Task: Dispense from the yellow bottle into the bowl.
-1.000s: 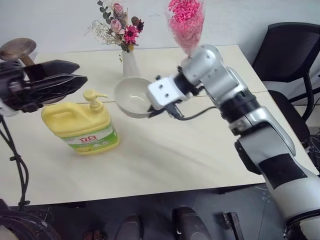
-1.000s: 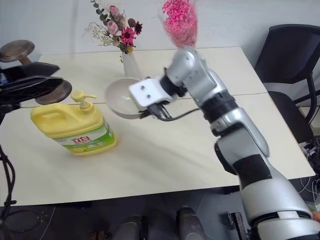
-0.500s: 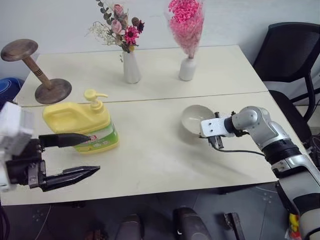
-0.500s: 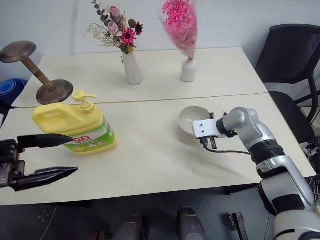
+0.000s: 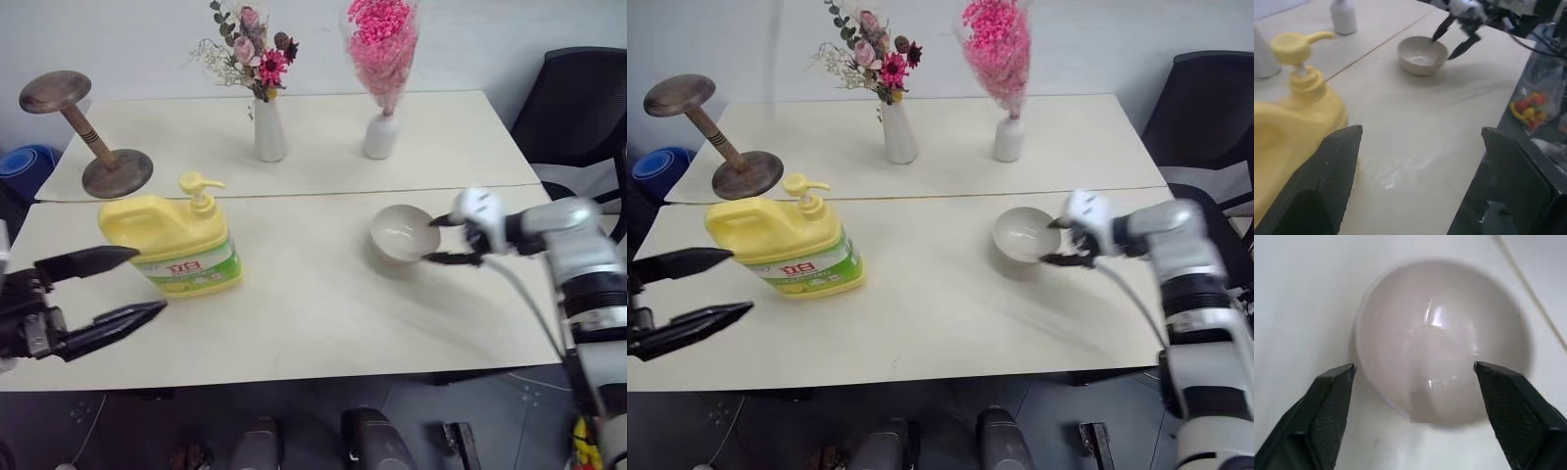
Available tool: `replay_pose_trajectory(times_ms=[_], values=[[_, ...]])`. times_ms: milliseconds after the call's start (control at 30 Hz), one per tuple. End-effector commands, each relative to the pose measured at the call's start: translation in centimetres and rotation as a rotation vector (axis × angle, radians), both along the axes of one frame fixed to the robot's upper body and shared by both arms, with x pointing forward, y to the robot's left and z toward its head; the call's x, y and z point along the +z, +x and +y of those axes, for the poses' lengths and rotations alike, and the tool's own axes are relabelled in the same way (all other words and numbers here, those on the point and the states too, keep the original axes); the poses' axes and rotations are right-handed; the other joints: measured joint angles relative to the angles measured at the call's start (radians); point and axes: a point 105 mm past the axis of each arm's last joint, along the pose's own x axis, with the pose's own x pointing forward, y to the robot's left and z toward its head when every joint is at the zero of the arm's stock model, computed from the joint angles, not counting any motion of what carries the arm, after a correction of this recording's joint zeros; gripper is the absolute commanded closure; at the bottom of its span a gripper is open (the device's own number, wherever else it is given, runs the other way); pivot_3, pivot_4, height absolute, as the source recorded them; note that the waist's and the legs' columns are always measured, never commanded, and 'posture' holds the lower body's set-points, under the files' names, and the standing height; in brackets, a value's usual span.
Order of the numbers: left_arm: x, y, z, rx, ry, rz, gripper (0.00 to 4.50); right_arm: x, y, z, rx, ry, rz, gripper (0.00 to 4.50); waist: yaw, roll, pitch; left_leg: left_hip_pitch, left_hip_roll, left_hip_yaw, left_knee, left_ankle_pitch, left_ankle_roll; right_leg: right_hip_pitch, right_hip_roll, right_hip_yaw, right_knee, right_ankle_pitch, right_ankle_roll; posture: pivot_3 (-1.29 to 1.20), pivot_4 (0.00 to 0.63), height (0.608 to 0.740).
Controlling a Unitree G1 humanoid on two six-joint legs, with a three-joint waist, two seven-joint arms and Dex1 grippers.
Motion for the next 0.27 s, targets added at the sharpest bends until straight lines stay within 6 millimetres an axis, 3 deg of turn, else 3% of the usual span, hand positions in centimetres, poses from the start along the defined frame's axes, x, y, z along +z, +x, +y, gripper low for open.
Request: replay_pose_trajectory(times_ms=[33,133,267], values=[[1.7,-0.6,1.5,0.061,-0.039,-0.073,0.36,2.9,-2.8,-2.6,-0.011,0.087,0.051,0.67,0.008,0.0,0.0,0.001,0.0,0.0,0.0,0.0,0.001,0.001,0.0,0.0,0.0,0.0,0.0,0.0,0.15,0.74],[2.1,-0.5,2.8,0.109,-0.056,-0.083,0.36,3.0,-4.7,-3.4,-0.004,0.095,0.111,0.67,0.011,-0.001,-0.001,0.003,0.0,0.0,0.0,-0.001,0.001,0.003,0.0,0.0,-0.001,0.0,0.0,0.0,0.15,0.74],[1.6,-0.2,3.1,0.111,-0.041,-0.074,0.36,2.5,-4.7,-3.3,-0.034,0.114,0.099,0.67,0.002,-0.001,-0.001,0.004,0.0,0.003,0.001,-0.001,0.001,0.003,0.0,0.001,0.0,0.0,-0.001,0.0,0.15,0.74]])
